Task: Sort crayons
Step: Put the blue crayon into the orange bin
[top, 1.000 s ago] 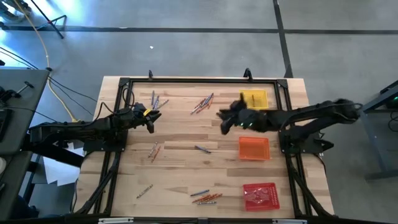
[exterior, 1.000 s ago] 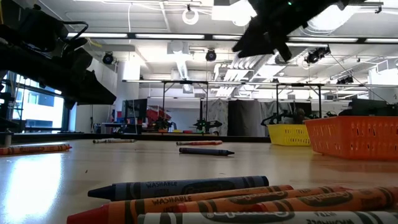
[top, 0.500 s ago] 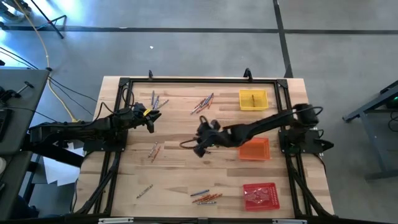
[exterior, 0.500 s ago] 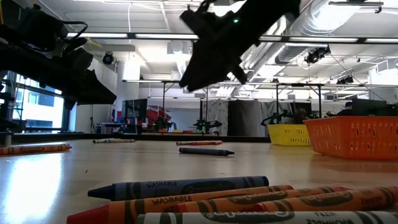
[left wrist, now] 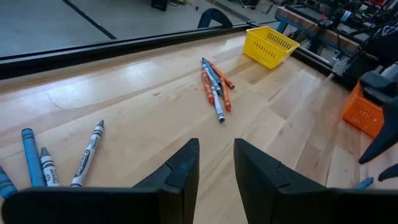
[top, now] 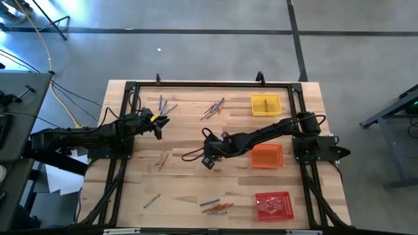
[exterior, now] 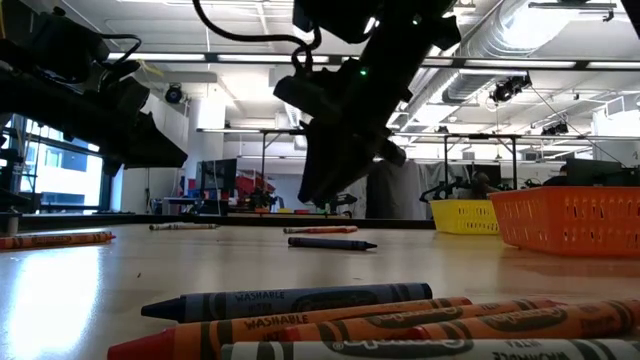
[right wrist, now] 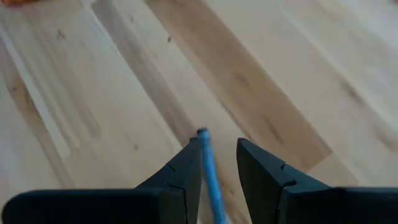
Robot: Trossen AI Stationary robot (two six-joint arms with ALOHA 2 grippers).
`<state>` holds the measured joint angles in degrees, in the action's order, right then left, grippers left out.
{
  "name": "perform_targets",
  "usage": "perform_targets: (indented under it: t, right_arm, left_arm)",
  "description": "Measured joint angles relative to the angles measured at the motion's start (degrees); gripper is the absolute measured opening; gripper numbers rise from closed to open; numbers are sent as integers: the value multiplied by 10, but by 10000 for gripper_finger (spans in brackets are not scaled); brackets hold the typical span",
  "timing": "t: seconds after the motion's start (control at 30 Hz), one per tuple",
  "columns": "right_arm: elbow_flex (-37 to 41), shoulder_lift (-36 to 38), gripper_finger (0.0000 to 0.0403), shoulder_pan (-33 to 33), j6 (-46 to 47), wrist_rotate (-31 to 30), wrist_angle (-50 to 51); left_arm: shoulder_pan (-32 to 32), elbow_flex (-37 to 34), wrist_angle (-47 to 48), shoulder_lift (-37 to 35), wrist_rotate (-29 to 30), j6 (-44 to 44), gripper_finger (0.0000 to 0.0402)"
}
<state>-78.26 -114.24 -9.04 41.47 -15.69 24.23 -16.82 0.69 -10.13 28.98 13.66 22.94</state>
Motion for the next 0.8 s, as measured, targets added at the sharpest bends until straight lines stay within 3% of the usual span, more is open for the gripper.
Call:
perform_targets:
  t: [0.8]
  right_arm:
    - [0, -11, 96, -5, -10, 75, 36]
  left_arm:
    - [0, 0, 0, 0, 0, 0, 87]
